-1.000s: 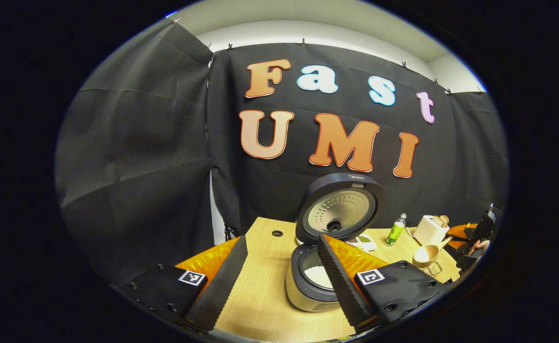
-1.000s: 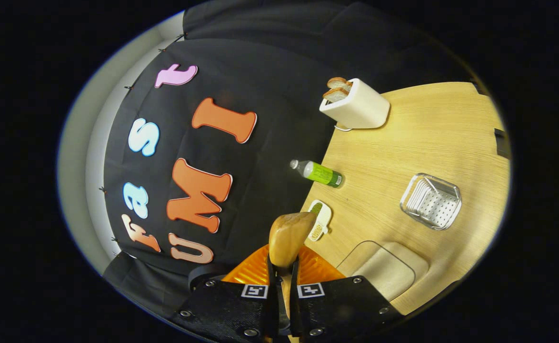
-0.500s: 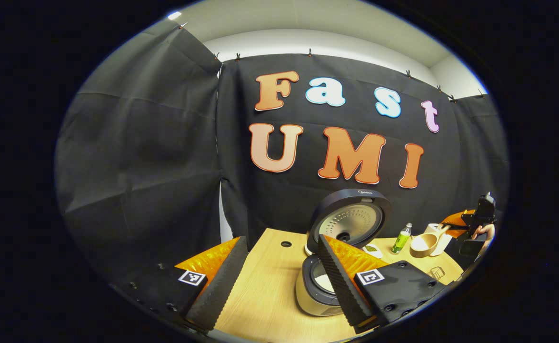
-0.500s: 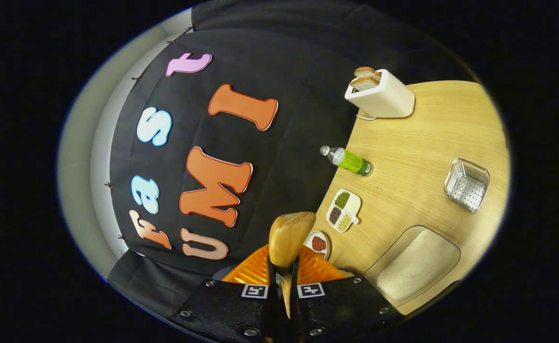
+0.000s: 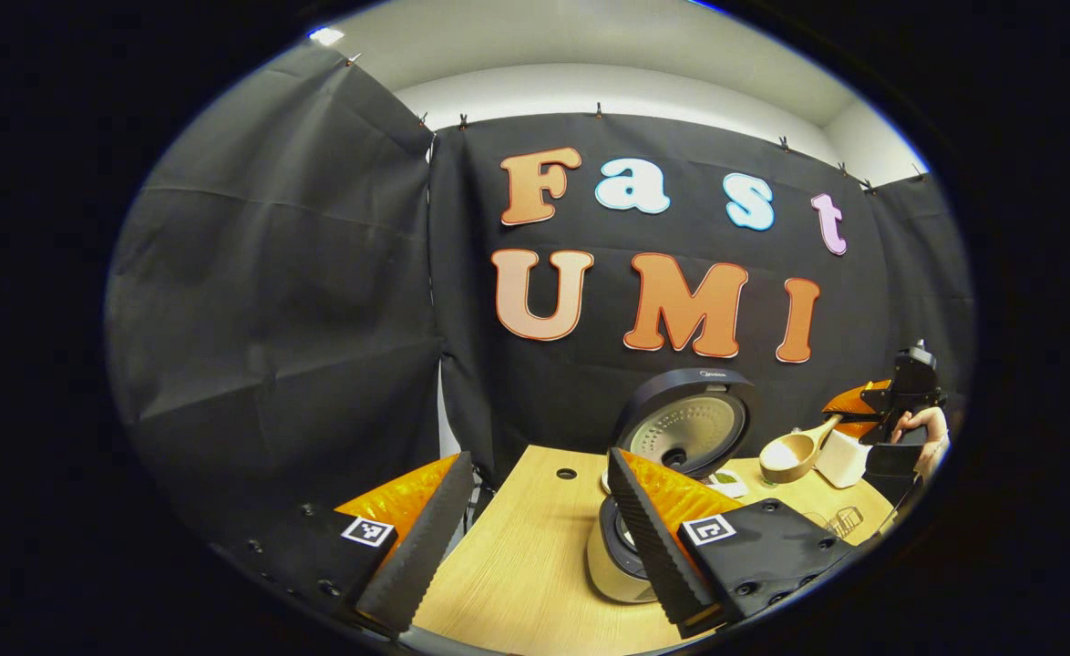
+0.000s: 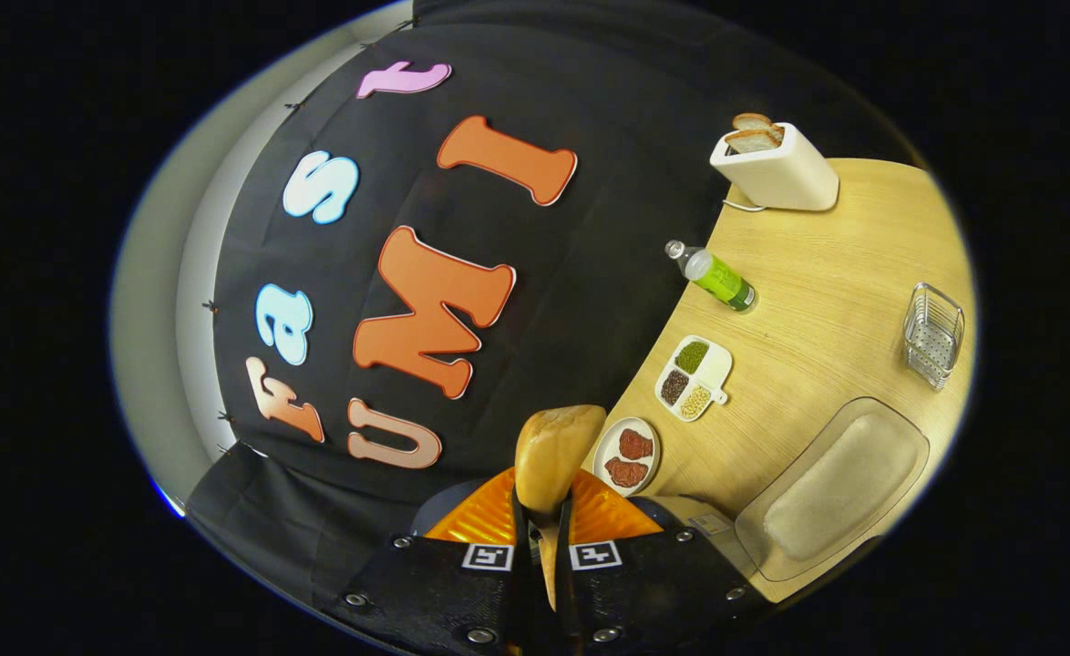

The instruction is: Close the left gripper, press the button to open the rice cooker; take a wooden spoon from the chopstick holder with the right hand, scoop a spoonful of rice and pour it into the rice cooker, then put the wooden spoon back into the chopstick holder.

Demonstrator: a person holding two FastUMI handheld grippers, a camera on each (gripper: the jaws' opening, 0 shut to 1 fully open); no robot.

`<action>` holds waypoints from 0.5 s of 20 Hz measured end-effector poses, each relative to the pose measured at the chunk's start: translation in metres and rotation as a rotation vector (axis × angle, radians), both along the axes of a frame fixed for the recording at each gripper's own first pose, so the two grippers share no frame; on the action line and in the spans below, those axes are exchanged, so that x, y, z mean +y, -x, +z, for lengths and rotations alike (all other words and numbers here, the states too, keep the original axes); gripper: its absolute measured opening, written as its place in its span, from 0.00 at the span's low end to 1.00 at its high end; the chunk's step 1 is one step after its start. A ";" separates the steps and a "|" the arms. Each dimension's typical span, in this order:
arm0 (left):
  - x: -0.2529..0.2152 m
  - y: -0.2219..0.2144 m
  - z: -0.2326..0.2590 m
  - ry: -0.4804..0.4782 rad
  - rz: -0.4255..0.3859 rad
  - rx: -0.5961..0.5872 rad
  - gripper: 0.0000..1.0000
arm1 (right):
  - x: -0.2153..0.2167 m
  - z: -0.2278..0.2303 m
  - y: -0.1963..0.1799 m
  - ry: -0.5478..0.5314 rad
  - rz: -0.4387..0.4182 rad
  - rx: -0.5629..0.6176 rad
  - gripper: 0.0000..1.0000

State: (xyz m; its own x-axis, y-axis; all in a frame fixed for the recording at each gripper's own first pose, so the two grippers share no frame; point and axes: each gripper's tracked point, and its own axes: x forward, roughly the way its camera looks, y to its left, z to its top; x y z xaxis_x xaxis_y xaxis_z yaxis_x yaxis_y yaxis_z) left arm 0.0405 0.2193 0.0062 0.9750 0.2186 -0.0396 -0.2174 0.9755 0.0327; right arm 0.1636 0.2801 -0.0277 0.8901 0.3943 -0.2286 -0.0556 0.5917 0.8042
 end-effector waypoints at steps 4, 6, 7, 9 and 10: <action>0.006 0.003 -0.001 0.015 0.008 0.000 0.98 | 0.013 -0.001 -0.002 0.078 0.008 -0.030 0.08; 0.009 0.005 0.000 0.015 0.015 -0.001 0.97 | 0.017 -0.002 -0.003 0.116 0.009 -0.044 0.08; 0.010 0.005 -0.001 0.016 0.018 -0.001 0.97 | 0.017 -0.002 -0.003 0.131 0.009 -0.050 0.08; 0.010 0.006 -0.003 0.021 0.021 0.001 0.97 | 0.018 -0.001 -0.003 0.151 0.010 -0.059 0.08; 0.011 0.006 -0.003 0.022 0.022 0.003 0.97 | 0.020 0.000 -0.004 0.160 0.011 -0.064 0.08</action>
